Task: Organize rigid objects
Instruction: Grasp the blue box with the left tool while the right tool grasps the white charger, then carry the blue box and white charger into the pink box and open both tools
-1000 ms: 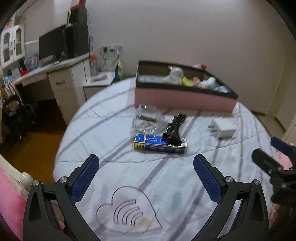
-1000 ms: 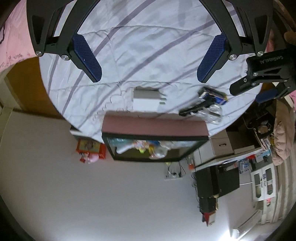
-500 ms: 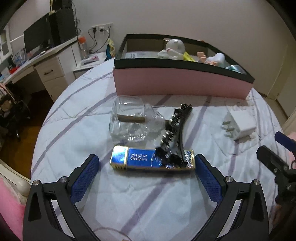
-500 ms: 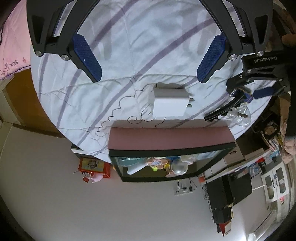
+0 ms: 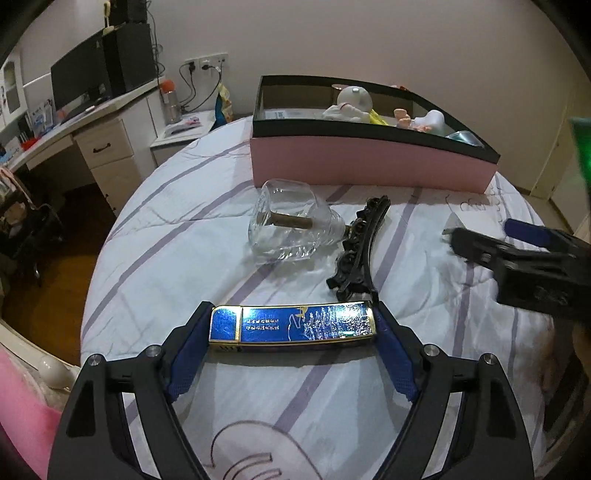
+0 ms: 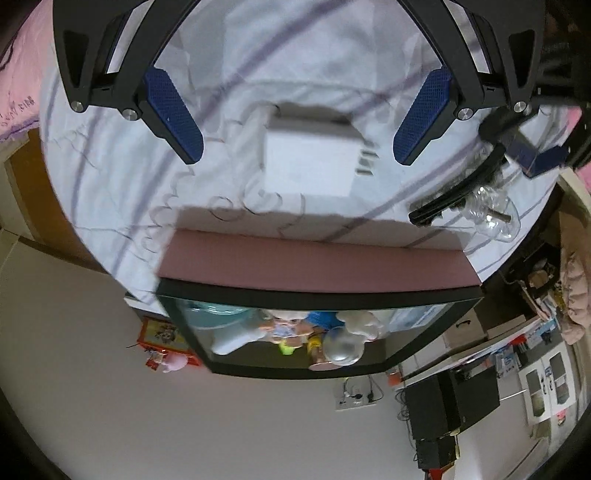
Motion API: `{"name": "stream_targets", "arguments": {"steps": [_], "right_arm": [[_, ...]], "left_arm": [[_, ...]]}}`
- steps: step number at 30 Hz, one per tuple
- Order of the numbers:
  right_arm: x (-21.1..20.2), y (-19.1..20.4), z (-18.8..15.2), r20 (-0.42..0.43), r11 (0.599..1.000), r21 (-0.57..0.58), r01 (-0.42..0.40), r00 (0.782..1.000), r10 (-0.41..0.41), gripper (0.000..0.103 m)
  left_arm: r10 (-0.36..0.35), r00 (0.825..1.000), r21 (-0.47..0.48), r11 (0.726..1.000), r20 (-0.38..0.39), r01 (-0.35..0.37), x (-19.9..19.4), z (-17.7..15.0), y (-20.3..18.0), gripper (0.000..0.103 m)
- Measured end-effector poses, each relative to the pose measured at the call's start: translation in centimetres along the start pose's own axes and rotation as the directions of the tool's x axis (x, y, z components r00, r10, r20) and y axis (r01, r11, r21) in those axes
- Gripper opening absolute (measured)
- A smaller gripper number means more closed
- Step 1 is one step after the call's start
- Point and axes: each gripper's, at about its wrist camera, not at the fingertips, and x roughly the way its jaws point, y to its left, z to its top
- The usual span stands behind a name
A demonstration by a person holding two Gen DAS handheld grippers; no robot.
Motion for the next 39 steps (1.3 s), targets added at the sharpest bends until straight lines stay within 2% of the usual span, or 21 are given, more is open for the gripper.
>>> {"name": "stream_targets", "arguments": {"steps": [1, 2, 5, 6, 20, 27, 30, 31, 34, 35, 37, 39], "right_arm": [[0.3, 0.0, 0.1, -0.013, 1.0, 0.0, -0.006, 1.0, 0.006, 0.098], [0.6, -0.1, 0.1, -0.02, 1.0, 0.005, -0.013, 1.0, 0.013, 0.087], [0.7, -0.1, 0.0, -0.023, 1.0, 0.001, -0.011, 1.0, 0.011, 0.077], [0.6, 0.0, -0.1, -0.021, 1.0, -0.006, -0.009, 1.0, 0.009, 0.069], [-3.6, -0.5, -2.4, 0.047, 1.0, -0.018, -0.008, 0.999, 0.009, 0.068], [-7.1, -1.0, -3.3, 0.134, 1.0, -0.003, -0.022, 0.991, 0.022, 0.068], [-9.4, -0.9, -3.2, 0.203, 0.999, 0.003, -0.034, 0.979, 0.032, 0.068], [-10.1, -0.8, -3.1, 0.228, 0.999, 0.003, -0.041, 0.973, 0.039, 0.068], [-12.9, -0.2, -2.7, 0.302, 0.999, -0.016, -0.049, 0.952, 0.051, 0.068], [-14.1, 0.0, -2.7, 0.341, 0.999, -0.02, -0.047, 0.939, 0.051, 0.068], [-15.7, 0.5, -2.4, 0.376, 0.999, -0.032, -0.044, 0.925, 0.053, 0.068], [-17.2, 1.0, -2.1, 0.419, 0.999, -0.045, -0.029, 0.907, 0.046, 0.068]], "left_arm": [[-0.003, 1.0, 0.002, 1.0, -0.001, 0.003, -0.2, -0.1, 0.0, 0.084], [-0.005, 1.0, 0.003, 1.0, 0.002, 0.005, -0.4, -0.3, 0.1, 0.084], [-0.005, 1.0, 0.005, 1.0, 0.003, 0.005, -0.8, -0.5, 0.0, 0.084], [-0.006, 1.0, 0.007, 1.0, 0.006, 0.006, -0.9, -0.6, 0.0, 0.084], [-0.029, 0.996, 0.012, 1.0, 0.081, 0.028, -5.0, -1.0, -0.7, 0.084], [-0.05, 0.99, 0.017, 0.999, 0.135, 0.048, -7.1, -0.8, -1.9, 0.084], [-0.059, 0.979, 0.009, 0.998, 0.196, 0.058, -8.4, -0.4, -2.5, 0.084], [-0.061, 0.968, -0.006, 0.998, 0.244, 0.064, -9.2, -0.3, -2.6, 0.084], [-0.08, 0.947, -0.013, 0.996, 0.312, 0.089, -10.8, 0.2, -3.1, 0.084], [-0.075, 0.941, -0.007, 0.997, 0.329, 0.082, -11.3, 0.4, -3.3, 0.084], [-0.058, 0.921, 0.008, 0.998, 0.384, 0.059, -12.5, 0.9, -4.0, 0.084], [-0.065, 0.902, 0.007, 0.998, 0.426, 0.069, -13.7, 1.5, -4.4, 0.084]]}}
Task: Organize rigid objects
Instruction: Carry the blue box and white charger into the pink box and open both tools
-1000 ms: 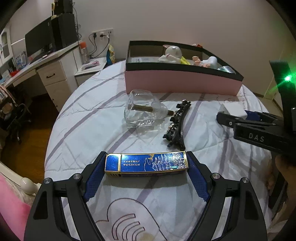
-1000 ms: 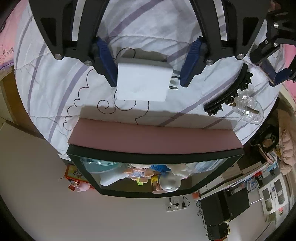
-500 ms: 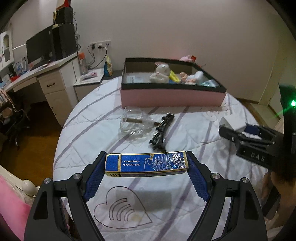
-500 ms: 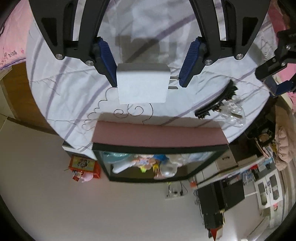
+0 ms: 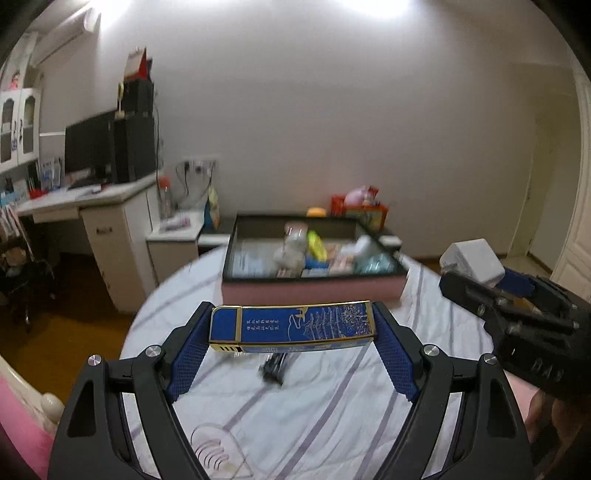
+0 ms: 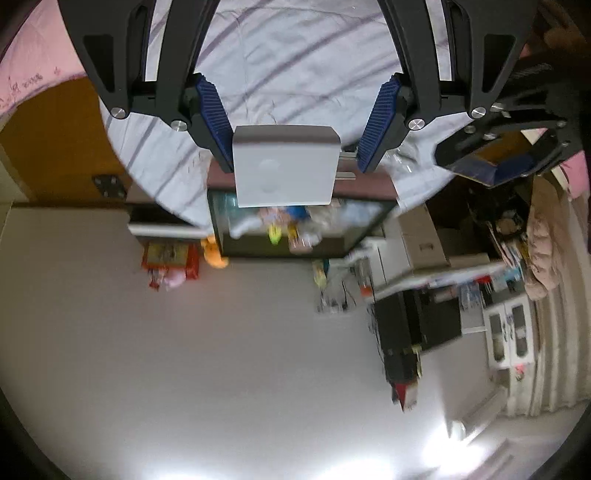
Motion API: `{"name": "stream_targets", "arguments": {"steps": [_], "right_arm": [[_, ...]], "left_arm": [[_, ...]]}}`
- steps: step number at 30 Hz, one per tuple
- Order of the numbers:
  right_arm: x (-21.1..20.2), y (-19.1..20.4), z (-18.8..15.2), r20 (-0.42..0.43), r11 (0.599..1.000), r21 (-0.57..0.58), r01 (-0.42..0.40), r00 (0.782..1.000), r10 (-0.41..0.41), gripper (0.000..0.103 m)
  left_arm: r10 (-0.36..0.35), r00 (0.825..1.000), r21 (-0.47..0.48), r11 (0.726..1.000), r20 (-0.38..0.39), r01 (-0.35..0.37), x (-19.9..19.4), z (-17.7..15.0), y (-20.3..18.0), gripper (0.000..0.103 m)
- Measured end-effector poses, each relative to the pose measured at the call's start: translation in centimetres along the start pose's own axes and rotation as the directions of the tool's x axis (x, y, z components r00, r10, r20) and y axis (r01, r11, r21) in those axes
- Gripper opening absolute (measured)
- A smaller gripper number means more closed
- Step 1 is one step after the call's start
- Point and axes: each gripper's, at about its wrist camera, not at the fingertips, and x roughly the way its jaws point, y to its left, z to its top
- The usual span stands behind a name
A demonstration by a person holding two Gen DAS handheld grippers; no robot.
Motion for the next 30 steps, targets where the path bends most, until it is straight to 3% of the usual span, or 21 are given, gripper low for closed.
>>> {"name": "stream_targets", "arguments": {"steps": [7, 19, 30], "right_arm": [[-2.6, 0.8, 1.7, 0.095, 1.0, -0.02, 0.016, 0.995, -0.014, 0.068], [-3.9, 1.4, 4.9, 0.21, 0.998, -0.043, 0.049, 0.977, -0.039, 0.068], [-2.3, 1.1, 6.3, 0.246, 0.998, -0.04, 0.049, 0.968, -0.038, 0.068]], "left_arm": [[0.029, 0.995, 0.04, 0.999, 0.091, -0.033, -1.8, 2.5, -1.3, 0.084], [0.096, 0.966, 0.084, 0.989, 0.238, -0.119, -3.9, 6.1, -2.6, 0.084], [0.12, 0.953, 0.105, 0.982, 0.28, -0.155, -2.0, 7.8, -2.7, 0.084]]}}
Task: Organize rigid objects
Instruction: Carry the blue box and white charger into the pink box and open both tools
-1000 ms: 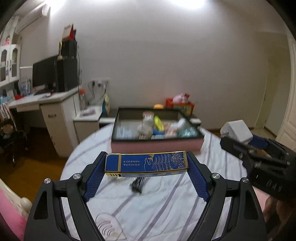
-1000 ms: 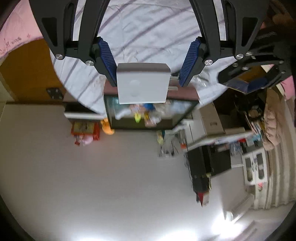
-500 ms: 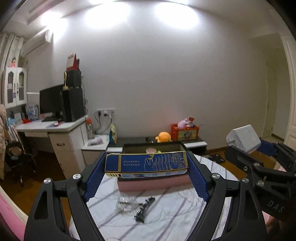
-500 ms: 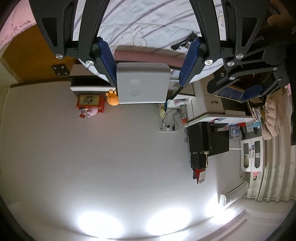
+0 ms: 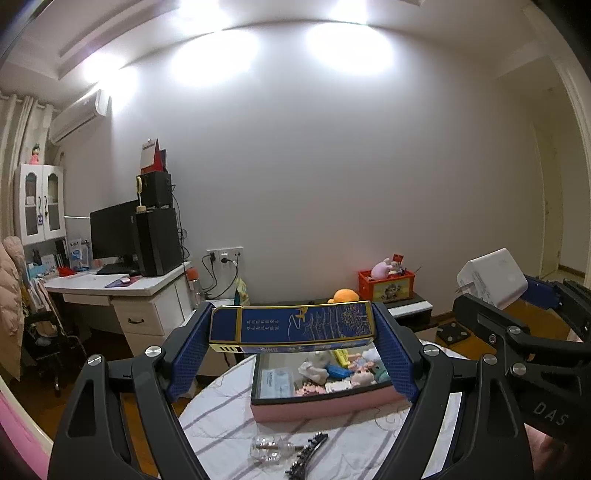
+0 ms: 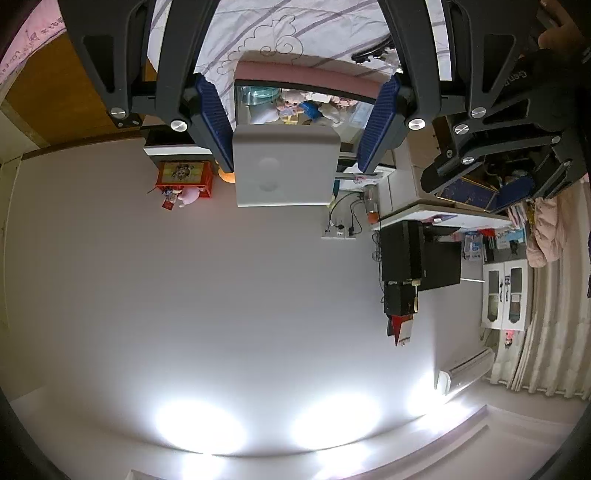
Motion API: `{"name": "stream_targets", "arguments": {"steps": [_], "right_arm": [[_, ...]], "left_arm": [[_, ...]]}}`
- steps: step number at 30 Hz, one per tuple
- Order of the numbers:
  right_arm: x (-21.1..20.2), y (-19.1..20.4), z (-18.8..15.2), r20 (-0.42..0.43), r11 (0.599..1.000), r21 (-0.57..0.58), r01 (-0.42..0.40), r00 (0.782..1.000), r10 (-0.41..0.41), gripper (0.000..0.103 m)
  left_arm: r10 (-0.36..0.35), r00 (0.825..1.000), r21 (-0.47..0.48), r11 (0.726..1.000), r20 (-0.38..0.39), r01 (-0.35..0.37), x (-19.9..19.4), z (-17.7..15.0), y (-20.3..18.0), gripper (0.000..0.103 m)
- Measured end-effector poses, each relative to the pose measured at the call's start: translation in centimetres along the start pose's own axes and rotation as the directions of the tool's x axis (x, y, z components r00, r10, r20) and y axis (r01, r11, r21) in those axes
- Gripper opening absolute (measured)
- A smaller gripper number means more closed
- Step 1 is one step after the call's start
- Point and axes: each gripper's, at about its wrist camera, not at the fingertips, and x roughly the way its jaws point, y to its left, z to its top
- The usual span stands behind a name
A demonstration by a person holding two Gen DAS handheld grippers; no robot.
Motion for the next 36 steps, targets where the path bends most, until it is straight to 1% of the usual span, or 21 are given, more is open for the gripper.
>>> {"name": "stream_targets", "arguments": {"steps": [6, 12, 15, 17, 19, 22, 23, 24, 26, 28, 30, 33, 35, 36], "right_arm": [[2.2, -0.7, -0.1, -0.008, 1.0, -0.007, 0.002, 1.0, -0.002, 0.068], [5.6, -1.4, -0.4, -0.027, 0.999, -0.029, 0.017, 0.999, -0.018, 0.068], [8.2, -1.8, -1.0, -0.06, 0.999, -0.038, 0.02, 0.998, -0.022, 0.068], [10.1, -2.2, -1.6, -0.088, 0.999, -0.044, 0.021, 0.996, -0.025, 0.068], [12.1, -2.4, -2.2, -0.123, 0.999, -0.048, 0.017, 0.992, -0.023, 0.068], [15.2, -3.1, -3.3, -0.19, 0.999, -0.041, 0.006, 0.982, -0.014, 0.068], [16.2, -3.4, -3.8, -0.209, 0.999, -0.035, 0.0, 0.978, -0.007, 0.068], [17.2, -3.6, -4.3, -0.237, 0.999, -0.035, -0.006, 0.971, -0.002, 0.068], [19.2, -3.9, -5.8, -0.289, 0.999, -0.029, -0.025, 0.957, 0.016, 0.068], [20.7, -4.1, -7.1, -0.336, 0.999, -0.036, -0.027, 0.942, 0.013, 0.068], [22.1, -4.2, -8.1, -0.374, 0.999, -0.039, -0.03, 0.927, 0.013, 0.068], [23.3, -4.5, -9.3, -0.412, 0.999, -0.035, -0.031, 0.911, 0.014, 0.068], [23.8, -4.7, -9.7, -0.423, 0.999, -0.026, -0.034, 0.906, 0.02, 0.068], [23.8, -4.8, -9.7, -0.421, 0.999, -0.024, -0.037, 0.907, 0.023, 0.069]], "left_arm": [[0.006, 1.0, 0.01, 1.0, -0.004, -0.006, 2.6, 0.1, -0.2, 0.084], [0.011, 0.999, 0.036, 0.999, -0.033, -0.01, 7.2, -0.3, -0.3, 0.084], [-0.014, 0.997, 0.035, 0.999, -0.082, 0.017, 10.6, -1.1, -0.2, 0.084], [-0.031, 0.99, 0.026, 0.999, -0.138, 0.035, 13.2, -1.9, 0.0, 0.084], [-0.038, 0.984, 0.024, 0.999, -0.171, 0.043, 15.2, -2.8, 0.0, 0.084], [-0.065, 0.968, 0.001, 0.998, -0.244, 0.067, 18.7, -4.5, 0.1, 0.084], [-0.074, 0.956, -0.01, 0.997, -0.284, 0.075, 20.0, -5.3, 0.1, 0.084], [-0.072, 0.946, -0.01, 0.997, -0.315, 0.073, 20.9, -6.0, 0.1, 0.084], [-0.057, 0.934, -0.005, 0.998, -0.354, 0.059, 22.4, -7.4, 0.1, 0.084], [-0.046, 0.916, -0.001, 0.999, -0.399, 0.05, 23.9, -8.8, 0.0, 0.084], [-0.042, 0.902, 0.0, 0.999, -0.43, 0.047, 24.9, -9.7, 0.0, 0.084], [-0.021, 0.892, 0.024, 0.999, -0.451, 0.035, 25.6, -10.5, -0.2, 0.084], [-0.022, 0.889, 0.019, 0.999, -0.458, 0.035, 26.0, -10.6, 0.2, 0.084], [-0.019, 0.886, 0.022, 0.999, -0.463, 0.033, 26.1, -10.6, 0.3, 0.085]]}}
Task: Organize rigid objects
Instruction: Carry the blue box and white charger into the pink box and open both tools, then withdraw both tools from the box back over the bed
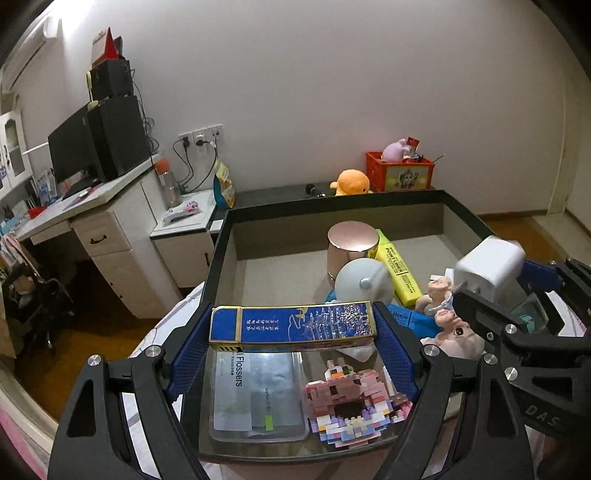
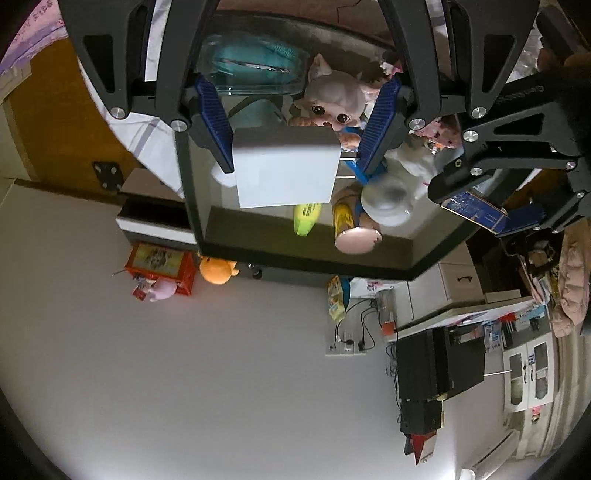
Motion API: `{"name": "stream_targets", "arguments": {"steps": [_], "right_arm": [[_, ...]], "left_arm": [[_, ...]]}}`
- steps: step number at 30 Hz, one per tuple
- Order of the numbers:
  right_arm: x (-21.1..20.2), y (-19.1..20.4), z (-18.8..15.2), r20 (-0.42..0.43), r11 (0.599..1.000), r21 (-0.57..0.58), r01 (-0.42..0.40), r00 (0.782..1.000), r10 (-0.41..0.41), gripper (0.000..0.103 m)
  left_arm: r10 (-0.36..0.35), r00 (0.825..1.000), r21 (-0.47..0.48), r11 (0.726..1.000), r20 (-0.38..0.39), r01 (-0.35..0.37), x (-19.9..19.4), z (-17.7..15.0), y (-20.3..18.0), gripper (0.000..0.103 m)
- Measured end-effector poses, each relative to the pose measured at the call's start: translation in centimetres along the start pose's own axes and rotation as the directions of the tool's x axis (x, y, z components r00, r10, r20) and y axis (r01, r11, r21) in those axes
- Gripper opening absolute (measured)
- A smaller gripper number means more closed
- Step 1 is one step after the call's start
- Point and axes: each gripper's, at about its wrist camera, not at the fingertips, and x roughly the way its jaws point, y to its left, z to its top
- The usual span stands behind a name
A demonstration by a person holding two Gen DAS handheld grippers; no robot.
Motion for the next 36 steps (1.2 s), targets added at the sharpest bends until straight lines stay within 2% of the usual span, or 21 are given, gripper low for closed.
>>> {"name": "stream_targets", "arguments": {"steps": [2, 4, 5, 8, 13, 17, 23, 31, 36], "right_arm": [[-0.3, 0.1, 0.1, 0.016, 1.0, -0.014, -0.001, 1.0, 0.001, 0.069], [-0.9, 0.2, 0.4, 0.037, 1.0, -0.014, 0.023, 0.999, -0.023, 0.075], [-1.4, 0.2, 0.5, 0.048, 1.0, -0.007, 0.028, 0.998, -0.028, 0.08], [-2.8, -0.1, 1.2, 0.068, 1.0, 0.025, -0.005, 0.998, 0.003, 0.081], [-6.4, 0.8, 1.9, 0.12, 1.0, 0.023, -0.016, 0.993, 0.013, 0.082], [-10.7, 2.2, 1.9, 0.193, 1.0, 0.014, -0.021, 0.981, 0.017, 0.086], [-16.9, 4.5, 0.2, 0.282, 1.0, -0.004, -0.003, 0.959, 0.004, 0.103], [-23.1, 7.4, -2.7, 0.347, 1.0, -0.006, -0.008, 0.938, 0.009, 0.103], [-24.9, 8.6, -4.3, 0.352, 1.0, 0.003, -0.003, 0.936, 0.001, 0.103]], "left_arm": [[0.032, 0.999, 0.01, 0.999, 0.015, -0.032, -0.4, 0.1, -0.1, 0.085], [0.055, 0.997, 0.019, 0.998, 0.051, -0.056, -1.2, 0.3, 0.1, 0.091], [0.053, 0.997, 0.011, 0.999, 0.056, -0.053, -1.5, 0.4, 0.3, 0.093], [0.027, 0.996, -0.021, 0.999, 0.08, -0.025, -3.0, 0.6, 1.0, 0.099], [0.03, 0.989, -0.029, 0.999, 0.148, -0.026, -7.2, 0.7, 1.5, 0.103], [0.044, 0.973, -0.041, 0.999, 0.228, -0.036, -11.9, 0.1, 1.9, 0.103], [0.066, 0.948, -0.052, 0.997, 0.31, -0.052, -18.8, -2.4, 2.6, 0.103], [0.093, 0.929, -0.085, 0.994, 0.357, -0.067, -25.7, -6.0, 3.5, 0.103], [0.09, 0.931, -0.097, 0.994, 0.355, -0.059, -27.9, -7.9, 4.2, 0.103]]}}
